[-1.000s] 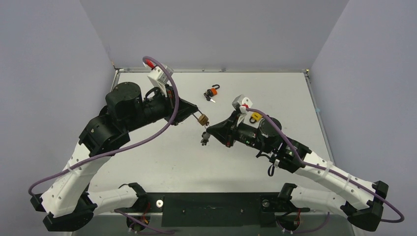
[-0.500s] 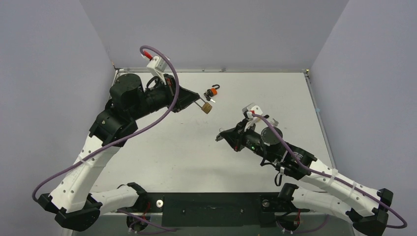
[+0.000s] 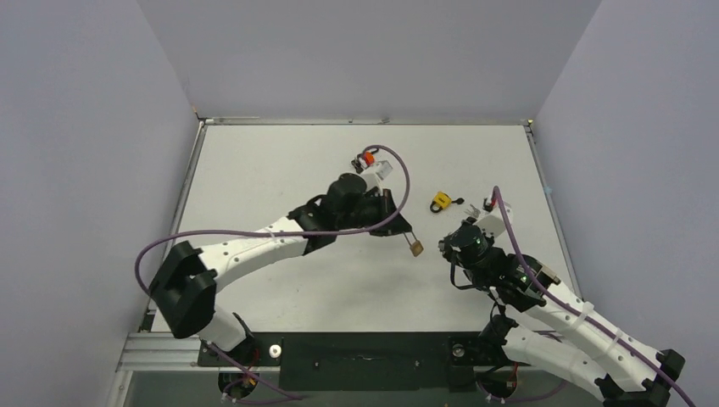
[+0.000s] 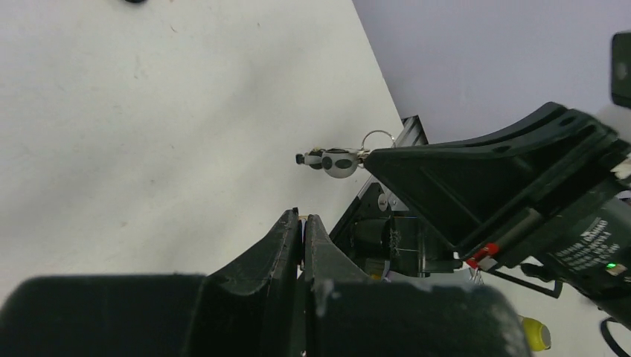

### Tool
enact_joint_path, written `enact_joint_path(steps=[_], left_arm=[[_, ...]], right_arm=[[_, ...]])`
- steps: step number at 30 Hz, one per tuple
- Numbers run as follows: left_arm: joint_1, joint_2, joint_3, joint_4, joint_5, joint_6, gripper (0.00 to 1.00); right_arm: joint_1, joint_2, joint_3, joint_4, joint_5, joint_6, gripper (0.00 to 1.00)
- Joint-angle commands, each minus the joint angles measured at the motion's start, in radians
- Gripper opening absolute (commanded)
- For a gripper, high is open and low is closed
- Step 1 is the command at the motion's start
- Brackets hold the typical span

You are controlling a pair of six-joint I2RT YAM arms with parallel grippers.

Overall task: Lock with the key
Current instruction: Place the key at the center of the board.

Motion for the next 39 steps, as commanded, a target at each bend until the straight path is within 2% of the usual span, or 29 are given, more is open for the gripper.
enact_joint_path(steps=[1, 6, 10, 15, 23, 28, 31, 33, 34, 37, 39], left_arm=[[-0.081, 0.125, -0.004, 0.318, -0.03, -0.12, 0.0], [-0.146, 0.359, 0.029, 0.509, 0.016, -0.213, 0.0], [-0.169, 0.509, 0.068, 0.602, 0.053, -0.266, 0.0], [-0.181, 0.663, 0.086, 0.729, 0.098, -0.335, 0.0], [-0.201, 0.748, 0.117, 0.713, 0.126, -0.343, 0.0], [-0.199, 0.736, 0.116, 0.649, 0.113, -0.313, 0.22], [-0.189, 0.713, 0.126, 0.567, 0.098, -0.275, 0.31], [-0.178, 0.694, 0.121, 0.533, 0.099, -0.255, 0.34], [-0.17, 0.686, 0.117, 0.524, 0.098, -0.248, 0.36], [-0.147, 0.624, 0.086, 0.473, 0.085, -0.201, 0.4], [-0.127, 0.58, 0.071, 0.437, 0.073, -0.173, 0.4]], right_arm=[[-0.036, -0.037, -0.029, -0.21, 0.113, 0.253, 0.0], [-0.051, -0.044, -0.054, -0.347, 0.163, 0.382, 0.0], [-0.106, -0.06, -0.104, -0.375, 0.145, 0.437, 0.0], [-0.205, -0.051, -0.165, -0.314, 0.087, 0.395, 0.0], [-0.295, 0.044, -0.231, -0.182, -0.011, 0.314, 0.0], [-0.3, 0.089, -0.251, -0.134, -0.047, 0.294, 0.0], [-0.3, 0.101, -0.25, -0.112, -0.072, 0.273, 0.0], [-0.301, 0.103, -0.248, -0.107, -0.079, 0.264, 0.04], [-0.301, 0.102, -0.249, -0.105, -0.081, 0.262, 0.1], [-0.301, 0.088, -0.248, -0.104, -0.09, 0.244, 0.22], [-0.3, 0.073, -0.243, -0.104, -0.099, 0.231, 0.36]])
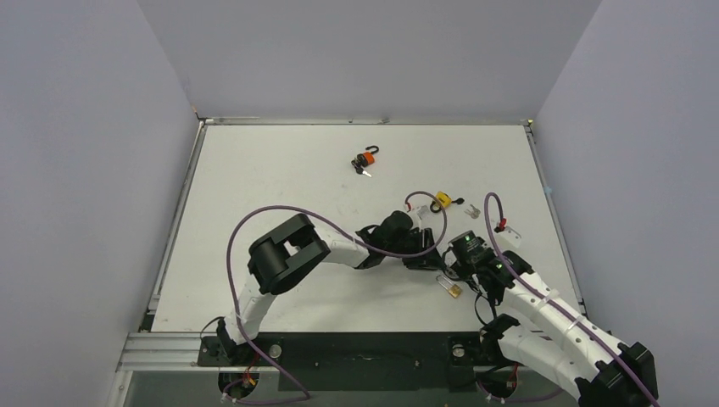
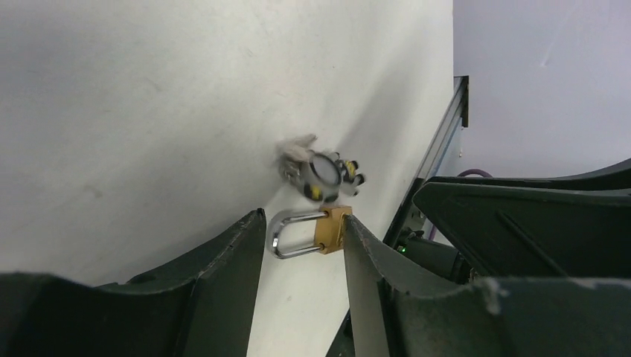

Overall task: Lock with the key
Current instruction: Place the key at the center of the board, then pick up the lock from the center of the board.

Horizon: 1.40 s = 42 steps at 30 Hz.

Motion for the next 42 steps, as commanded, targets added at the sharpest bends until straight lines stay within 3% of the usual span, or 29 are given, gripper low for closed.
enact_joint_path(steps=[1, 2, 9, 14, 18, 26, 31, 38, 42], left_arm=[[0.058, -0.155, -0.022, -0.096, -0.03, 0.103, 0.41], [0.066, -0.17, -0.026, -0.107, -0.03, 0.111, 0.41], [0.166, -0.389, -0.055, -0.349, -0.131, 0.227, 0.42], [0.304, -0.564, -0.091, -0.55, -0.165, 0.281, 0.42], [0.387, -0.751, -0.127, -0.681, -0.169, 0.342, 0.42], [0.502, -0.98, -0.117, -0.935, -0.185, 0.435, 0.44], [0.545, -1.05, -0.089, -1.045, -0.165, 0.476, 0.45], [0.583, -1.083, -0.084, -1.082, -0.113, 0.495, 0.45], [0.597, -1.099, -0.091, -1.089, -0.083, 0.497, 0.45]], right_arm=[[-0.004, -0.037, 0.008, 0.028, -0.013, -0.042, 0.39], [-0.005, -0.042, 0.016, 0.027, -0.021, -0.053, 0.45], [-0.001, 0.007, 0.141, 0.161, -0.072, -0.224, 0.64], [0.002, 0.306, 0.388, 0.28, -0.092, -0.349, 0.68], [0.001, 0.531, 0.567, 0.348, -0.124, -0.445, 0.68], [-0.005, 0.96, 1.016, 0.424, -0.168, -0.523, 0.66], [-0.004, 1.169, 1.18, 0.485, -0.226, -0.543, 0.63], [0.015, 1.407, 1.457, 0.44, -0.209, -0.61, 0.42], [0.001, 1.505, 1.571, 0.403, -0.181, -0.615, 0.42]])
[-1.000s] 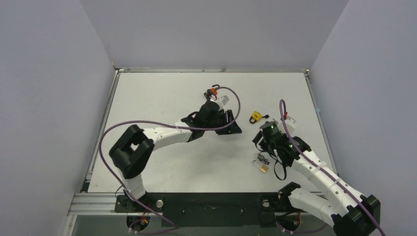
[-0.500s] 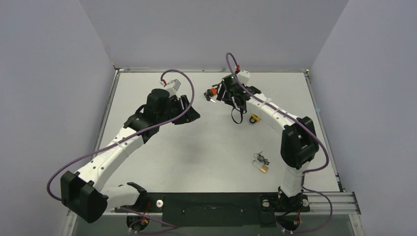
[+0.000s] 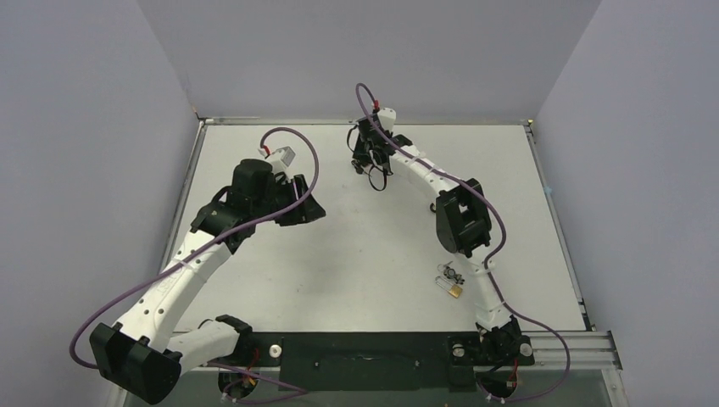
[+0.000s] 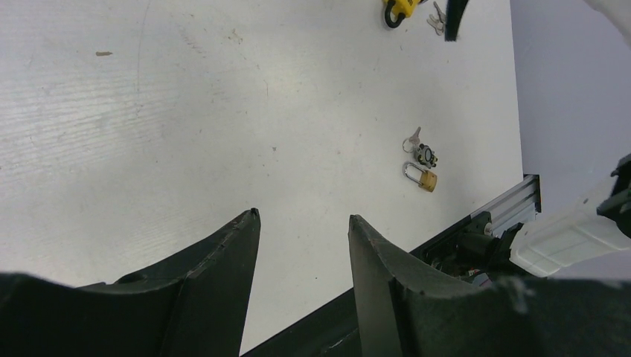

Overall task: Lock with the key
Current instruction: Pick up the lock from the center of the board.

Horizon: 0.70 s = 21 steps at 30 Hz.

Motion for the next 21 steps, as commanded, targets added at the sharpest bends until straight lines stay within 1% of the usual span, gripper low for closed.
enact_joint_path(steps=[1, 2, 4, 9, 15, 21], left_arm=[[0.018, -0.042, 0.038, -0.014, 0.051, 0.025, 0.45], [0.022, -0.043, 0.038, -0.014, 0.059, 0.025, 0.45], [0.028, -0.046, 0.041, -0.017, 0.072, 0.025, 0.45], [0.04, -0.047, 0.061, -0.038, 0.081, 0.038, 0.45], [0.044, -0.042, 0.062, -0.043, 0.09, 0.043, 0.45], [0.044, -0.026, 0.064, -0.041, 0.102, 0.041, 0.45]], right_arm=[[-0.014, 0.061, 0.118, -0.023, 0.036, -0.034, 0.43], [-0.016, 0.079, 0.123, -0.003, 0.031, -0.039, 0.47], [-0.022, 0.105, 0.132, 0.026, -0.006, -0.063, 0.5], [-0.03, 0.166, 0.19, 0.039, -0.052, -0.134, 0.55], [-0.048, 0.182, 0.186, 0.057, -0.083, -0.188, 0.57], [-0.077, 0.204, 0.197, 0.087, -0.156, -0.223, 0.59]])
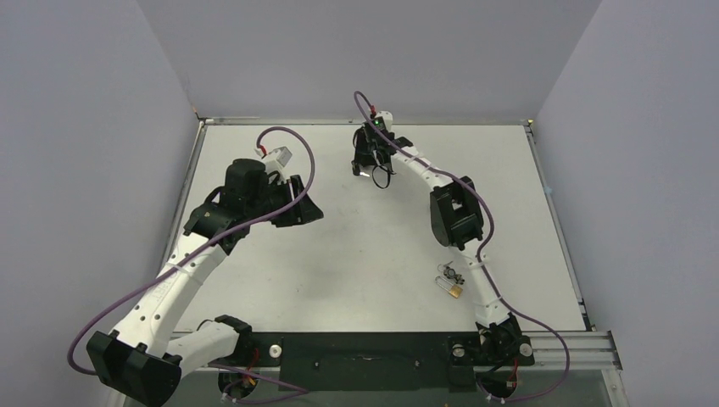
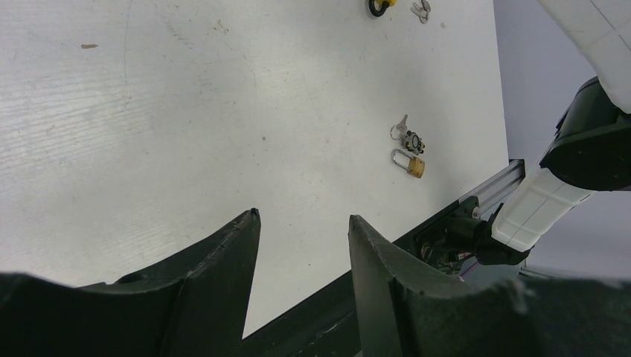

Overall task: Lock with the key
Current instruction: Pick up the lock from the center of the board.

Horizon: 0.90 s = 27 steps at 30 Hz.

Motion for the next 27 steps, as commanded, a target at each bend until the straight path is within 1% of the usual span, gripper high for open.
enact_joint_path(steps=[1, 2, 4, 7, 14, 20, 27], left_arm=[[0.007, 0.007, 0.048, 0.008, 0.032, 0.017, 0.45], [0.007, 0.011, 0.047, 0.009, 0.037, 0.015, 0.45], [0.008, 0.021, 0.048, 0.014, 0.043, 0.011, 0.45], [0.008, 0.035, 0.057, 0.015, 0.049, 0.005, 0.45], [0.008, 0.051, 0.056, 0.041, 0.075, -0.024, 0.45], [0.008, 0.056, 0.047, 0.061, 0.083, -0.042, 0.45], [0.008, 0.065, 0.059, 0.062, 0.09, -0.045, 0.45]], right_arm=[[-0.029, 0.012, 0.054, 0.065, -0.082, -0.045, 0.59], [-0.033, 0.025, 0.063, 0.067, -0.128, -0.043, 0.6], [-0.045, 0.044, 0.087, 0.066, -0.164, -0.03, 0.6], [-0.067, 0.062, 0.104, 0.073, -0.204, 0.001, 0.6], [-0.074, 0.116, 0.154, 0.104, -0.299, 0.073, 0.61], [-0.071, 0.137, 0.164, 0.119, -0.283, 0.135, 0.61], [-0.051, 0.131, 0.16, 0.071, -0.241, 0.135, 0.58]])
